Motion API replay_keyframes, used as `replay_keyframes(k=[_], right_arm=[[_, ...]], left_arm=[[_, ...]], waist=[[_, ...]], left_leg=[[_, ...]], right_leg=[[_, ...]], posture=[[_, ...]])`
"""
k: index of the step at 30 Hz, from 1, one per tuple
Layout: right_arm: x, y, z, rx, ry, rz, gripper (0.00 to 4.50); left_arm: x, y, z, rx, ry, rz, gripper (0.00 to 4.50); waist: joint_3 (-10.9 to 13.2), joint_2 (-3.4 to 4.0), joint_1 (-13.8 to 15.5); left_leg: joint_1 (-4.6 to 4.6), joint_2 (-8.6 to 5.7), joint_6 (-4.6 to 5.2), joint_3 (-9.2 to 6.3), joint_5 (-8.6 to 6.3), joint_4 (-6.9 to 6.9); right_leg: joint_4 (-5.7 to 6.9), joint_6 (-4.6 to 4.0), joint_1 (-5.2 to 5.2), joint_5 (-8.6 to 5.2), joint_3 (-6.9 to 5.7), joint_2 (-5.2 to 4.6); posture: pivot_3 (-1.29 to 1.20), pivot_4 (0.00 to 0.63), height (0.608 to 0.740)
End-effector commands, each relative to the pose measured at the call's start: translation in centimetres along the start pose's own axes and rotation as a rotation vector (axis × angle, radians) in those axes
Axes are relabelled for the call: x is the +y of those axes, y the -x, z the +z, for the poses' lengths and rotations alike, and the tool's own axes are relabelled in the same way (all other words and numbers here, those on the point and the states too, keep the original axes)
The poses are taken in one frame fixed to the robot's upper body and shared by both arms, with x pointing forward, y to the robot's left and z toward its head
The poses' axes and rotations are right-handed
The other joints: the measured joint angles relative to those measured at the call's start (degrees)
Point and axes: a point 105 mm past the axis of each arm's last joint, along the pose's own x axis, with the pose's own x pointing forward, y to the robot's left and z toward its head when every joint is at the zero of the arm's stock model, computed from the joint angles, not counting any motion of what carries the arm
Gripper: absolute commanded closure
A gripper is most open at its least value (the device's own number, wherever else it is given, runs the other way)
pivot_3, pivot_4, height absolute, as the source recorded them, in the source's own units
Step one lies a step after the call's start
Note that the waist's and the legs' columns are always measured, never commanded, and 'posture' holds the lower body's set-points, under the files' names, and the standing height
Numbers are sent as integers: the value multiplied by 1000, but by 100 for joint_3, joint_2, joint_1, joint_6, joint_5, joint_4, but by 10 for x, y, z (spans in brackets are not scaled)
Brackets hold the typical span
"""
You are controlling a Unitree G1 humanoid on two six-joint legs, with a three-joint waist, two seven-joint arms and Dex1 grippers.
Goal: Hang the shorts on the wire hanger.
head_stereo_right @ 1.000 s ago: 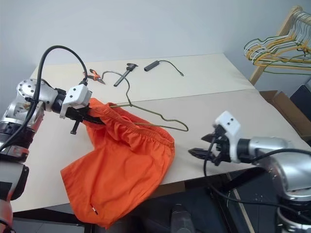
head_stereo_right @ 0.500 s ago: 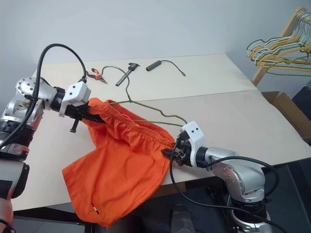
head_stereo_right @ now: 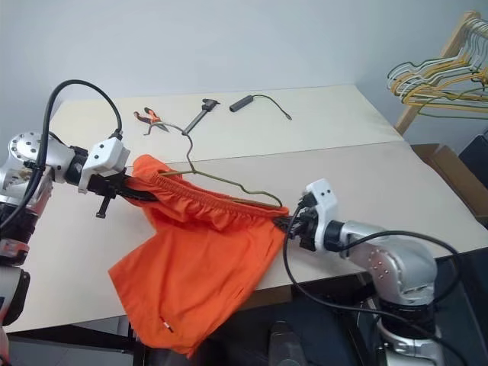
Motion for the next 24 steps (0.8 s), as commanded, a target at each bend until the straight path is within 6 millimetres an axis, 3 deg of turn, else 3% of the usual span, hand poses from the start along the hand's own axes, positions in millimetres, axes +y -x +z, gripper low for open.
replay_keyframes(k=[1,4,13,19,24], right_arm=[[-14,17,14,-22,36,-28,4486],[-22,19,13,1,56,-44,4486],[-27,37,32,-12,190,-31,4486],[10,21,45,-20,365,94,4486],[42,14,38,15,503,195,2993]], left_arm=[[2,17,4,4,-16,50,4500],[0,18,1,19,-9,47,4500],[0,15,-36,261,-24,99,4500],[5,-7,-28,198,-26,96,4500],[22,-23,-13,144,-20,148,4500]], waist=[[0,0,16],[0,0,42],[0,0,108],[0,0,104],[1,-1,117]], left_leg=[[0,0,0,1,0,0],[0,0,1,1,-1,0],[1,0,2,5,-1,0],[0,2,2,5,-1,0],[-2,1,2,4,-1,1]], right_leg=[[0,0,-1,0,1,0],[0,0,-1,0,1,0],[-3,0,0,0,2,0],[-1,0,-2,0,1,0],[-2,0,-2,0,-1,0]], posture=[[-159,101,740],[-154,99,740],[-155,101,740],[-165,100,740],[-176,97,740]])
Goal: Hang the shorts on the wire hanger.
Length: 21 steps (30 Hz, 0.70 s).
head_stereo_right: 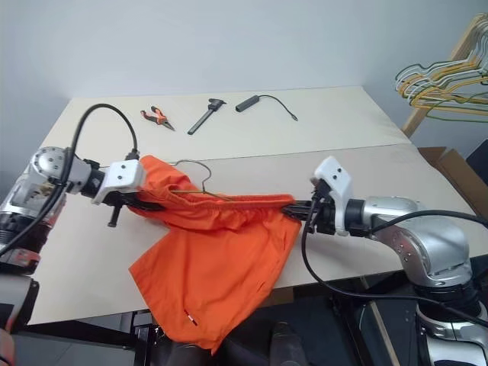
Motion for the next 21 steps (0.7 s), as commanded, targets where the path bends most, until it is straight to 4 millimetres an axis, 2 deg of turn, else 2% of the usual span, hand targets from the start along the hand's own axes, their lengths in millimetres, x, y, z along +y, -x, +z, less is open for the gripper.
replay_keyframes(k=[1,5,8,12,15,18,21], right_arm=[[14,2,8,4,114,32,2539],[5,6,-4,54,127,-33,1123],[-3,15,0,45,132,-69,81],[-19,27,29,-41,173,-121,33],[-15,18,60,-134,204,-63,33],[-3,-4,75,-159,233,24,33],[4,-39,78,-130,251,78,33]], left_arm=[[19,8,16,-19,-17,89,4500],[22,6,16,-16,-18,99,4500],[24,5,17,-13,-26,106,4500],[24,6,19,-14,-43,101,4500],[23,6,20,-15,-51,92,4500],[23,6,20,-17,-56,84,4500],[23,5,21,-20,-61,83,4500]], waist=[[0,-1,3],[0,-1,-15],[0,-1,-20],[0,-1,-34],[0,0,-57],[-2,1,-68],[-3,1,-127]], left_leg=[[-1,0,1,0,0,0],[-2,-1,-1,3,0,0],[-1,0,-1,4,0,0],[0,0,0,5,0,0],[2,1,-1,5,0,0],[4,3,-3,3,2,-1],[1,1,-10,6,6,0]], right_leg=[[-1,0,0,0,-1,0],[-8,1,1,0,0,0],[-6,1,0,0,1,0],[-2,0,-1,1,3,0],[0,-1,-3,3,4,0],[4,-2,-3,3,2,1],[2,-1,-2,4,2,1]], posture=[[-178,97,740],[-185,95,740],[-187,92,740],[-183,85,740],[-187,76,740],[-188,65,740],[-184,60,740]])
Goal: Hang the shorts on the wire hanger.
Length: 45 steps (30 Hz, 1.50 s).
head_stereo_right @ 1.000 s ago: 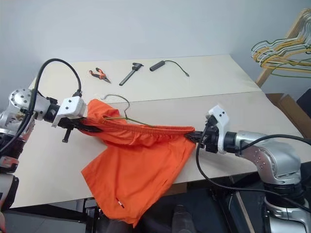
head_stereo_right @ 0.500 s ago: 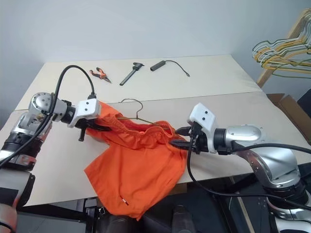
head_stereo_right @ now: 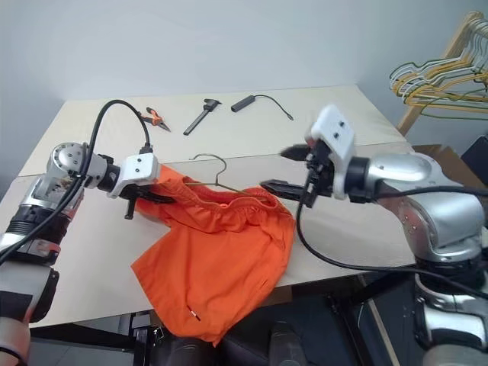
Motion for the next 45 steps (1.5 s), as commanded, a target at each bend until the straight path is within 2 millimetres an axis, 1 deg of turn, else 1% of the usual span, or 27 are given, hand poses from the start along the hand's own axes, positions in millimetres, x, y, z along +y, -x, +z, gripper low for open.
replay_keyframes(k=[1,4,7,10,14,17,18,21,23,24,26,28,32,35,36,38,41,44,45], right_arm=[[4,-34,-1,26,31,44,33],[6,-56,1,18,19,68,33],[7,-73,3,7,2,81,631],[6,-79,0,9,9,87,1669],[5,-81,1,-13,1,101,3225],[5,-81,2,-27,2,119,4292],[4,-82,2,-32,5,125,4448],[3,-82,1,-46,18,132,4448],[3,-81,2,-56,32,141,4500],[3,-81,2,-58,35,145,4500],[1,-78,3,-65,47,151,4500],[-1,-76,4,-68,56,154,4500],[-4,-71,6,-71,74,150,4500],[-4,-68,7,-72,80,151,4500],[-4,-67,7,-72,82,152,4500],[-3,-66,8,-73,87,153,4500],[-3,-66,9,-74,92,154,4500],[-4,-64,10,-70,96,152,4500],[-4,-64,10,-68,97,150,4500]], left_arm=[[10,11,15,-39,-45,47,4500],[10,11,16,-44,-48,46,4500],[10,13,16,-48,-48,45,4500],[10,15,16,-49,-48,44,4500],[10,17,15,-51,-47,49,4500],[9,19,17,-67,-49,49,4500],[9,20,18,-78,-53,49,4500],[8,23,24,-133,-59,45,4500],[8,26,29,-170,-48,43,3919],[8,28,31,-181,-43,46,3731],[8,38,36,-222,-35,40,3091],[6,46,37,-235,-33,32,2435],[11,61,25,-185,-17,82,1112],[14,64,16,-145,-27,116,133],[17,61,12,-133,-37,151,30],[22,55,5,-103,-34,197,30],[20,43,-1,-102,-34,178,30],[20,35,-2,-95,-34,167,676],[19,35,-2,-95,-39,155,996]], waist=[[0,0,-34],[0,1,-55],[-1,1,-75],[-1,1,-76],[-1,1,-84],[-1,2,-97],[-1,2,-99],[-1,2,-99],[-1,2,-97],[-1,2,-96],[-1,2,-93],[-1,2,-95],[-1,2,-95],[-1,2,-93],[-1,2,-92],[-1,2,-79],[-2,2,-65],[-2,2,-71],[-1,2,-81]], left_leg=[[-2,-1,0,0,0,0],[-7,-2,-13,-1,8,0],[-14,-2,-23,0,14,0],[-25,-3,-22,-1,13,0],[-36,-4,-22,-2,14,1],[-35,-3,-25,-2,15,1],[-34,-3,-26,-2,16,1],[-34,-3,-25,-3,16,1],[-34,-3,-25,-3,16,1],[-34,-2,-25,-4,16,1],[-35,-3,-26,-4,16,1],[-34,-3,-26,-4,16,1],[-33,-3,-27,-4,16,1],[-31,-3,-27,-4,16,1],[-31,-3,-27,-4,16,1],[-31,-3,-27,-4,17,1],[-32,-4,-27,-3,17,1],[-34,-4,-27,-1,17,2],[-34,-4,-27,-1,17,2]], right_leg=[[0,1,0,1,0,0],[3,3,-2,2,-2,0],[11,11,-2,6,-3,0],[2,16,-5,9,-6,0],[-1,20,-12,11,-8,-1],[3,20,-12,12,-9,0],[3,20,-12,12,-9,0],[3,20,-12,12,-9,0],[3,20,-13,12,-9,0],[4,20,-13,12,-9,0],[2,20,-12,12,-10,0],[2,20,-11,12,-10,0],[4,20,-11,12,-10,0],[5,20,-11,12,-10,0],[5,20,-11,12,-10,0],[5,20,-11,12,-10,0],[4,20,-8,12,-11,-1],[3,20,-9,12,-14,-1],[3,20,-10,12,-14,-1]], posture=[[-181,59,740],[-173,58,740],[-169,59,740],[-161,59,740],[-155,58,740],[-155,58,740],[-155,58,740],[-145,59,740],[-143,60,740],[-141,60,740],[-139,61,740],[-139,61,740],[-137,63,740],[-138,63,740],[-138,63,740],[-139,62,740],[-139,62,740],[-149,62,740],[-149,62,740]])
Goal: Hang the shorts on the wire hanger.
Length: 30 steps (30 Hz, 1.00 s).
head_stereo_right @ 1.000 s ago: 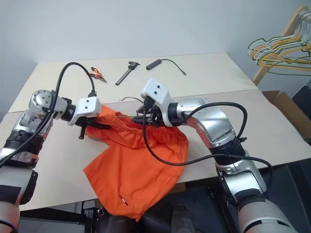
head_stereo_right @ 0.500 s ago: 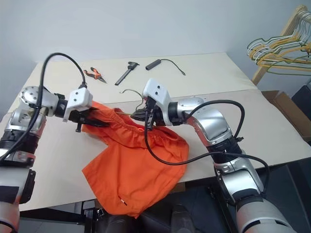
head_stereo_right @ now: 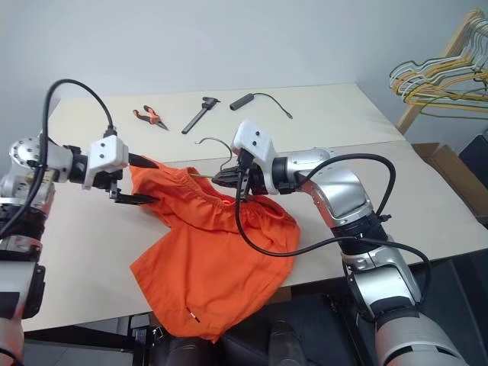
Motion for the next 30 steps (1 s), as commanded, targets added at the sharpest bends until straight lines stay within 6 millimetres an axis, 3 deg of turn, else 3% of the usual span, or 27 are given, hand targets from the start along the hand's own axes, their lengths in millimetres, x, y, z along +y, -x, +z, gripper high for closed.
replay_keyframes(k=[1,10,17,23,30], right_arm=[[-4,12,24,-52,87,-32,4500],[-4,18,18,-26,88,-36,4500],[-3,17,11,4,105,-32,4500],[-1,15,-6,78,153,-40,4500],[-1,20,-15,108,155,-56,4500]], left_arm=[[6,5,8,0,-51,11,1336],[10,18,9,21,-58,14,4397],[10,24,15,9,-47,-2,4468],[15,34,25,-42,-31,15,4468],[15,43,20,-33,-17,42,4468]], waist=[[0,0,-20],[0,0,-129],[0,0,-153],[0,0,-152],[0,0,-154]], left_leg=[[0,0,0,0,0,0],[1,1,0,-1,0,0],[1,1,0,-3,0,0],[1,2,0,-3,0,0],[1,1,0,-4,0,0]], right_leg=[[0,0,0,0,0,0],[1,0,-1,0,0,0],[2,0,0,0,1,0],[2,0,-1,0,1,0],[2,0,-1,0,2,0]], posture=[[-164,62,740],[-163,64,740],[-153,68,740],[-145,67,740],[-143,62,740]])
